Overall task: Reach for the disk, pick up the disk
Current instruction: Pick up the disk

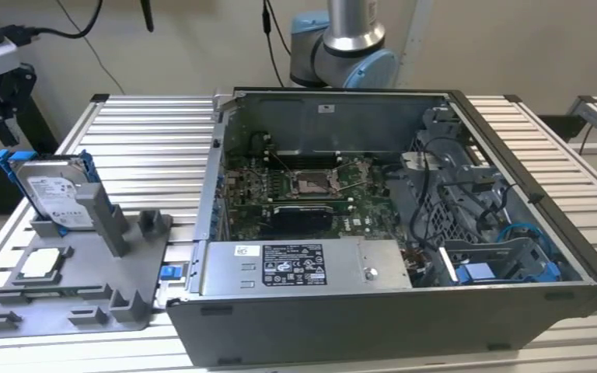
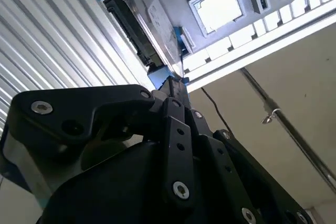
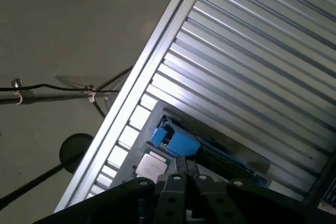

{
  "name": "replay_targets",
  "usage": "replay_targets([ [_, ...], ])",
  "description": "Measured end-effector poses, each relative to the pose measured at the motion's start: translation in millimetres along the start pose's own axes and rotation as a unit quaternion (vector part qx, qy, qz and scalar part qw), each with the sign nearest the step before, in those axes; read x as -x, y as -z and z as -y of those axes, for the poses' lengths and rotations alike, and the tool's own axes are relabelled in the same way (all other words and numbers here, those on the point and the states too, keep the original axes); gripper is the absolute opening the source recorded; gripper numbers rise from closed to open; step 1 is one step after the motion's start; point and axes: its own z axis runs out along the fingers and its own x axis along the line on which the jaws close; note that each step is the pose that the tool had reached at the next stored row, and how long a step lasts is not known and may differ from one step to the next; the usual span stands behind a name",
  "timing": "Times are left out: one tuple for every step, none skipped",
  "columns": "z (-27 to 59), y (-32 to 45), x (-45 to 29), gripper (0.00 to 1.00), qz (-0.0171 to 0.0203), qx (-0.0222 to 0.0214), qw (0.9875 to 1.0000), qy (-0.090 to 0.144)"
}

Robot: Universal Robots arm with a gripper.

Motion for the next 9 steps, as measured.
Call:
replay_targets([
  [0.0,0.0,0.0,0.0,-0.0003,0.0,1.0,0.008],
  [0.0,0.0,0.0,0.0,-0.0007,0.0,0.9998,0.018],
  [0.0,0.0,0.0,0.0,-0.0011,0.0,0.9996,0.027],
  [0.0,0.0,0.0,0.0,-0.0014,0.0,0.9993,0.036],
  [0.0,0.0,0.0,0.0,-0.0017,0.0,0.999,0.045],
  [0.0,0.0,0.0,0.0,-0.0021,0.0,0.9985,0.054],
  [0.0,0.0,0.0,0.0,-0.0024,0.0,0.998,0.063],
  [0.0,0.0,0.0,0.0,-0.0027,0.0,0.9974,0.072],
  [0.0,0.0,0.0,0.0,-0.0031,0.0,0.9966,0.082],
])
